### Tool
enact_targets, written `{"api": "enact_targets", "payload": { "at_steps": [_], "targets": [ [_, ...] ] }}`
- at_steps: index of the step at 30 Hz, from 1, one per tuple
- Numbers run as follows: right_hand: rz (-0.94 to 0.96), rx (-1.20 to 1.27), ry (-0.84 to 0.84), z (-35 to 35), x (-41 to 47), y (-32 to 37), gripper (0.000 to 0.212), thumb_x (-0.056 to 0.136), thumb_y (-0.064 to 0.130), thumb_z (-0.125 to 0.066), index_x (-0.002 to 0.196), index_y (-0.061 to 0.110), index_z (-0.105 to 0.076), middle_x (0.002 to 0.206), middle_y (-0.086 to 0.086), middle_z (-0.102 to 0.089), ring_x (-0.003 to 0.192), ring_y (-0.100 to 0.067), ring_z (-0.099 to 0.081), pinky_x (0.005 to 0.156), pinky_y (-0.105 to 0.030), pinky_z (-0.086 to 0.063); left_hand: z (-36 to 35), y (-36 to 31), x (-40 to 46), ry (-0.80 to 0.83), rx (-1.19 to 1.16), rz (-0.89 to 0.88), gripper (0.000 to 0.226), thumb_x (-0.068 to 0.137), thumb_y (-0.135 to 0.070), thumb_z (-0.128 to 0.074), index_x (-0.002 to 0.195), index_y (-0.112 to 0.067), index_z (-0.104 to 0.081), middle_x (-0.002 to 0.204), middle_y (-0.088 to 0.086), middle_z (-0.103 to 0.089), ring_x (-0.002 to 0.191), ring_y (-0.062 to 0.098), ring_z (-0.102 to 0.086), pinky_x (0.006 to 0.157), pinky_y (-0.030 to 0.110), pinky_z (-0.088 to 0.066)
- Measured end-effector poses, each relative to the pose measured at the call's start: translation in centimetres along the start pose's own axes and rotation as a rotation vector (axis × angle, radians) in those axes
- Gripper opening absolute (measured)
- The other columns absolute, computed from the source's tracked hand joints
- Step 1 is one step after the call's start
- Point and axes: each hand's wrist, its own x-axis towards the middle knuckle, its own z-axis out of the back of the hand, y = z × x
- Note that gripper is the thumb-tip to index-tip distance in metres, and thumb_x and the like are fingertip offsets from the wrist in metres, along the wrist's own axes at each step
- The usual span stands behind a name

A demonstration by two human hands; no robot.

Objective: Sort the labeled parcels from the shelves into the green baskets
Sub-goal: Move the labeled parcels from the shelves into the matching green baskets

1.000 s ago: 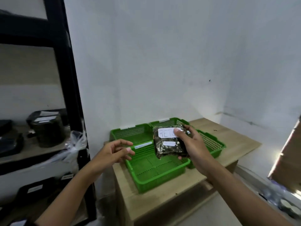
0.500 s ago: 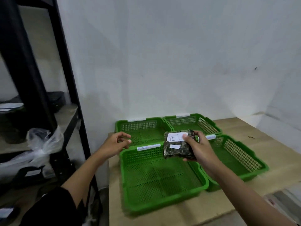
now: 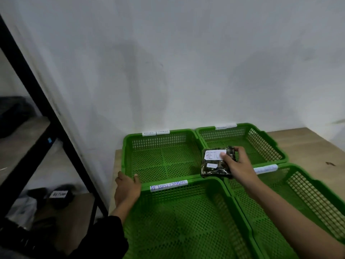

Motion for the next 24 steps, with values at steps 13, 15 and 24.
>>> {"api": "enact_targets", "payload": {
  "at_steps": [13,15,24],
  "targets": [
    [0.033,-0.627,0.440,-9.1,11.2,-3.5,0.043,0.093,0.029,-0.057,0.125,0.009,-0.037,0.117,-0.014,-0.061,0.101,-0.033,-0.061,0.085,-0.037,-0.047,-0.9,0.9,1.1,-0.087,0.001,-0.010,0.051,0.093,-0.032,-0.048,0.132,-0.005,-0.032,0.128,0.020,-0.050,0.110,0.042,-0.054,0.086,0.045,-0.046],
    [-0.003,-0.680,0.486,-9.4,11.7,-4.4,0.041,0.092,0.027,-0.058,0.122,0.005,-0.039,0.119,-0.016,-0.060,0.107,-0.033,-0.058,0.088,-0.037,-0.046,-0.9,0.9,1.2,-0.085,0.001,-0.008,0.051,0.093,-0.033,-0.048,0.132,-0.005,-0.032,0.129,0.019,-0.050,0.111,0.040,-0.053,0.086,0.044,-0.046],
    [0.021,-0.955,0.303,-10.9,11.4,-5.7,0.027,0.095,0.022,-0.051,0.107,-0.002,-0.054,0.111,-0.022,-0.061,0.102,-0.035,-0.059,0.078,-0.035,-0.045,-0.8,0.5,1.0,-0.094,0.017,-0.006,0.055,0.093,-0.033,-0.048,0.136,-0.006,-0.028,0.133,0.019,-0.048,0.113,0.040,-0.053,0.089,0.044,-0.045]
  ]
}}
